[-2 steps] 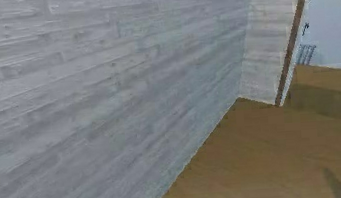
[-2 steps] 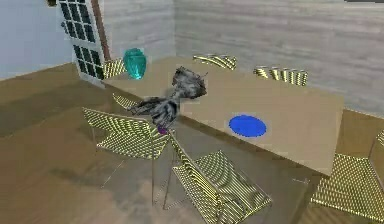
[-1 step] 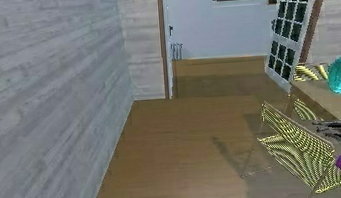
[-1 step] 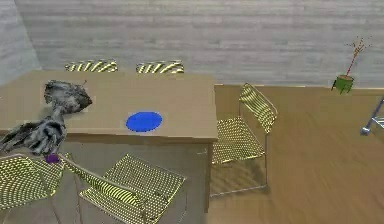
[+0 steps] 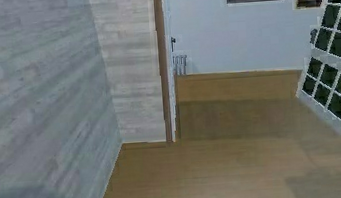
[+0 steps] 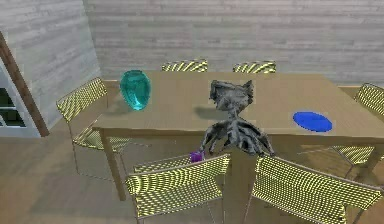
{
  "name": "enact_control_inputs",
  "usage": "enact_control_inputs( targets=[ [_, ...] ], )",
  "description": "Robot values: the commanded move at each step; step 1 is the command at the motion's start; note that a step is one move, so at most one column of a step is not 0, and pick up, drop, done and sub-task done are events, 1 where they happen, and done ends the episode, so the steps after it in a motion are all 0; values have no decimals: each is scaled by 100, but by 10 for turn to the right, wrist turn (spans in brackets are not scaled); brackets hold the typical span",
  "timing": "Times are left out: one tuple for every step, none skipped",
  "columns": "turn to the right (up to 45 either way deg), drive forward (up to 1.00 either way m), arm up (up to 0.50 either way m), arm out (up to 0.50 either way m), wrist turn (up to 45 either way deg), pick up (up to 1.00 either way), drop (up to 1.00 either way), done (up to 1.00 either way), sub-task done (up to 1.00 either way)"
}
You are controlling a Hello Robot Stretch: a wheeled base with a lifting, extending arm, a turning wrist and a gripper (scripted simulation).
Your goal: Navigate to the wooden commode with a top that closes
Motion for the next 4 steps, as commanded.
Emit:
enact_control_inputs(
  targets=[
    [60,0,0,0,0,0,0,0,0],
    [0,50,0,0,0,0,0,0,0],
    [150,0,0,0,0,0,0,0,0],
    [30,0,0,0,0,0,0,0,0]
  ],
)
